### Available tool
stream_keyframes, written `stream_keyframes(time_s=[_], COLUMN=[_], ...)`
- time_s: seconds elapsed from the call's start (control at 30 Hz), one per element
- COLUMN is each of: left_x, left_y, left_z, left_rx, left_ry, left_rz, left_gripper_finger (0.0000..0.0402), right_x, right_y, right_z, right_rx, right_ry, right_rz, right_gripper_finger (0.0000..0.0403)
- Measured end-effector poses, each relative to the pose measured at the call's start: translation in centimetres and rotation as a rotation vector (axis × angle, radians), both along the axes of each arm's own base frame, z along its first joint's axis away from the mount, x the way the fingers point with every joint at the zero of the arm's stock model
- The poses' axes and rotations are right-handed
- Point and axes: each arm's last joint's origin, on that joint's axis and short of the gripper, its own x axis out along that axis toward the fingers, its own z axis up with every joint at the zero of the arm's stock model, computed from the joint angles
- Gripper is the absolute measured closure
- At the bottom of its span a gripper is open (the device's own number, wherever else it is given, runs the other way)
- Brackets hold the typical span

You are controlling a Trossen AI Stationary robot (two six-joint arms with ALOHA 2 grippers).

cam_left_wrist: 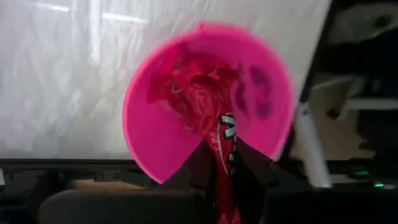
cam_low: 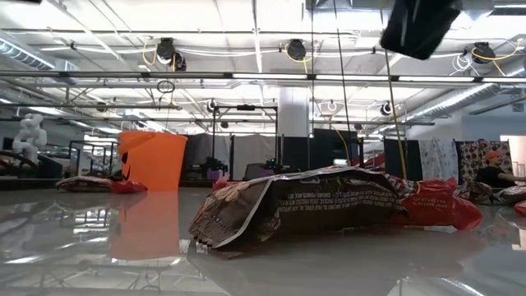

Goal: Sort candy by brand, put in halloween buckets
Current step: Put the red chocolate bar into the pink bucket

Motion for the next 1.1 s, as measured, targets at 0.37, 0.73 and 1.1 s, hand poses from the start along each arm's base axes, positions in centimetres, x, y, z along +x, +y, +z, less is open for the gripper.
stream_keyframes(time_s=[0.37, 0.73, 1.1], left_x=[-0.6, -0.7, -1.0], left_y=[-0.6, -0.5, -0.2], left_z=[-4.7, -5.1, -3.5], left_rx=[0.022, 0.027, -0.028], left_ry=[0.071, 0.08, -0.034], left_rz=[-0.016, -0.025, -0.245], left_gripper_finger=[0.036, 0.0287, 0.0256], right_x=[1.6, 3.8, 4.2], right_y=[3.4, 5.9, 6.0], right_z=[-6.0, -10.6, -13.8], right_rx=[-0.103, -0.081, -0.061], right_ry=[-0.002, -0.041, 0.091], right_rz=[0.246, 0.27, 0.15], right_gripper_finger=[0.0294, 0.0294, 0.0304])
